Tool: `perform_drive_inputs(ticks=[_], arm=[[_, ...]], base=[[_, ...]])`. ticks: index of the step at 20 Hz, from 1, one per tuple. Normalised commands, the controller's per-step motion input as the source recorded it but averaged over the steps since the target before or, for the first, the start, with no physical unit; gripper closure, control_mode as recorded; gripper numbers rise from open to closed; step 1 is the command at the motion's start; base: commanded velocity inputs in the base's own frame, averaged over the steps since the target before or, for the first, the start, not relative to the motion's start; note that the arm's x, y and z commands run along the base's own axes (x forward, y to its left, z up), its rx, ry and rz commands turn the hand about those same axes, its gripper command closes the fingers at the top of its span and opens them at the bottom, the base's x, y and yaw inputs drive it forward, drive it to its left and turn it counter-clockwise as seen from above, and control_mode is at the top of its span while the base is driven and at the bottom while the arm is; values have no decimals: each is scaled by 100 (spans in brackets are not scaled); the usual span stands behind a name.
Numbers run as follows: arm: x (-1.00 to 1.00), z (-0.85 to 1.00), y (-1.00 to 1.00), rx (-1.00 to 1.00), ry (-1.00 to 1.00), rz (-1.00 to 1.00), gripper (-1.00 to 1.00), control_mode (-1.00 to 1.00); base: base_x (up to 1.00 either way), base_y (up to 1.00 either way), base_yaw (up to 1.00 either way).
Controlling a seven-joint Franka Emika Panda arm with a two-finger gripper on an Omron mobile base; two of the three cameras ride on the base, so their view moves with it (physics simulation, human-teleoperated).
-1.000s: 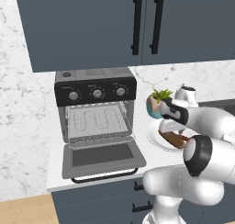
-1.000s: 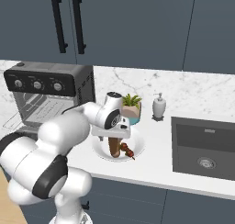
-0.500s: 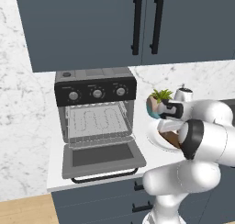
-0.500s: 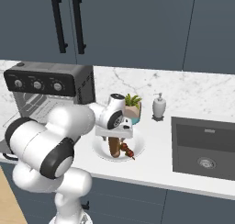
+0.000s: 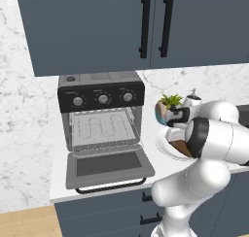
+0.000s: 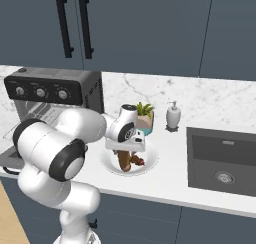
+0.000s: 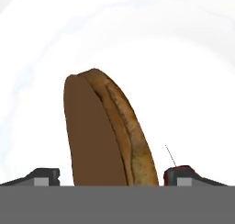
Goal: Pick up the kebab skewer and baguette bread, and place them inside the toaster oven. Close the toaster oven door and start by setting the timer.
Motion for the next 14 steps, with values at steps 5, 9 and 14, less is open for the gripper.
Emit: perform_drive_inputs(ticks=[5,9,14], arm=[[-2,-5,-1,0,0,0,-100,-100],[-24,0,-1,0,0,0,-100,-100],[-36,0,0,0,0,0,-100,-100]], base=[[0,0,0],[0,0,0],[0,0,0]])
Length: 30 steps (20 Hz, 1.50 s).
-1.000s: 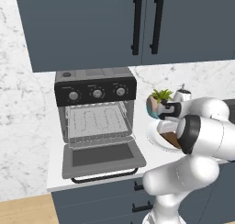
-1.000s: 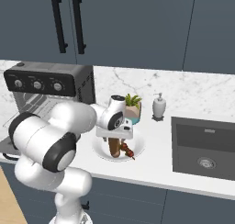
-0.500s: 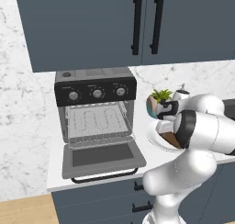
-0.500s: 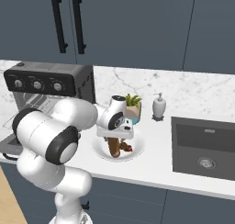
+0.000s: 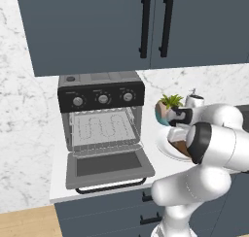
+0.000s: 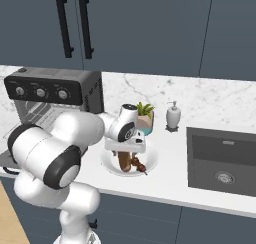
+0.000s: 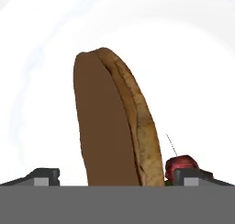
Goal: Pick up the kebab skewer and baguette bread, and place them inside the toaster oven. Close the toaster oven door and start by setting the timer.
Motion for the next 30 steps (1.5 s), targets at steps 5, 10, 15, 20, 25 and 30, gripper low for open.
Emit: perform_drive_inputs(ticks=[5,10,15,20,25,30], arm=[[-3,-27,0,-3,0,0,-100,-100],[0,-32,0,-6,0,1,-100,-100],[0,-6,0,0,-1,0,-100,-100],[0,0,0,0,0,0,-100,-100],[0,0,0,0,0,0,100,-100],[0,0,0,0,0,0,100,-100]], base=[[0,0,0],[0,0,0],[0,0,0],[0,0,0],[0,0,0],[0,0,0]])
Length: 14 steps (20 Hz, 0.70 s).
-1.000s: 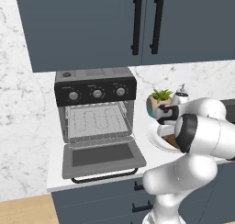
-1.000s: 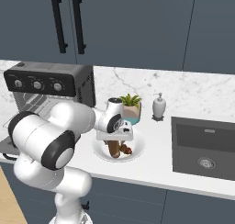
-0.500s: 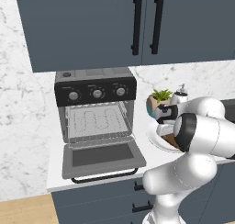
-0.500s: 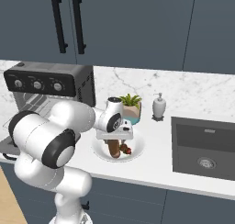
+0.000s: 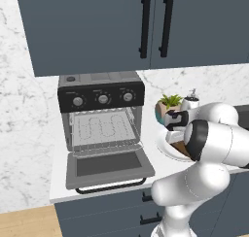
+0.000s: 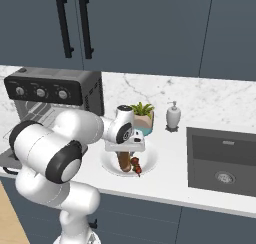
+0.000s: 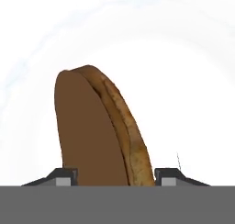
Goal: Pick up the kebab skewer and baguette bread, and place them inside the toaster oven. Close the toaster oven door and start by setting the timer.
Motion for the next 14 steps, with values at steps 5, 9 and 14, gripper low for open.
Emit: perform_drive_inputs(ticks=[5,9,14], arm=[[-5,6,0,0,0,0,100,-100],[-23,51,0,0,-6,2,100,-100],[-4,17,3,0,0,3,100,-100]], base=[[0,0,0],[0,0,0],[0,0,0]])
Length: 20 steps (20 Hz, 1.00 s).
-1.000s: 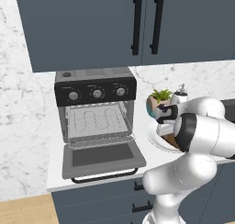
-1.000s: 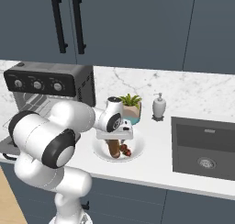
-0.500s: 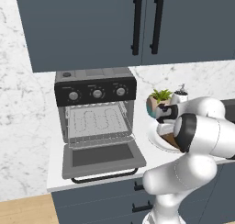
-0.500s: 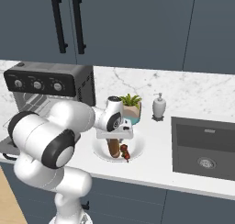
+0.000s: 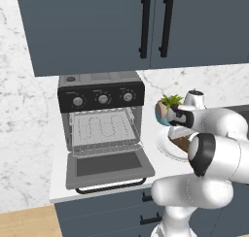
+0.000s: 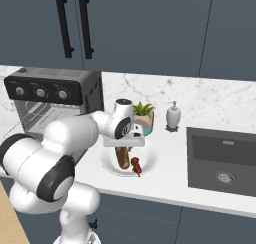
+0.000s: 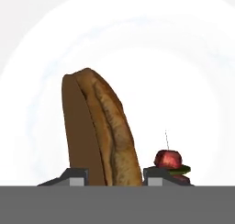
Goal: Pick up the kebab skewer and baguette bread, and place them inside the toaster oven. Close the toaster oven door and start by setting the timer.
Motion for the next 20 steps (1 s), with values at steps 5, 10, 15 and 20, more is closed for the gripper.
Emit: perform_drive_inputs(ticks=[5,10,15,20], arm=[[-12,36,0,0,-13,3,100,-100],[-44,80,1,0,-26,14,100,-100],[-59,74,28,-3,-22,20,100,-100],[-57,67,62,-9,-25,18,100,-100]], base=[[0,0,0],[0,0,0],[0,0,0],[0,0,0]])
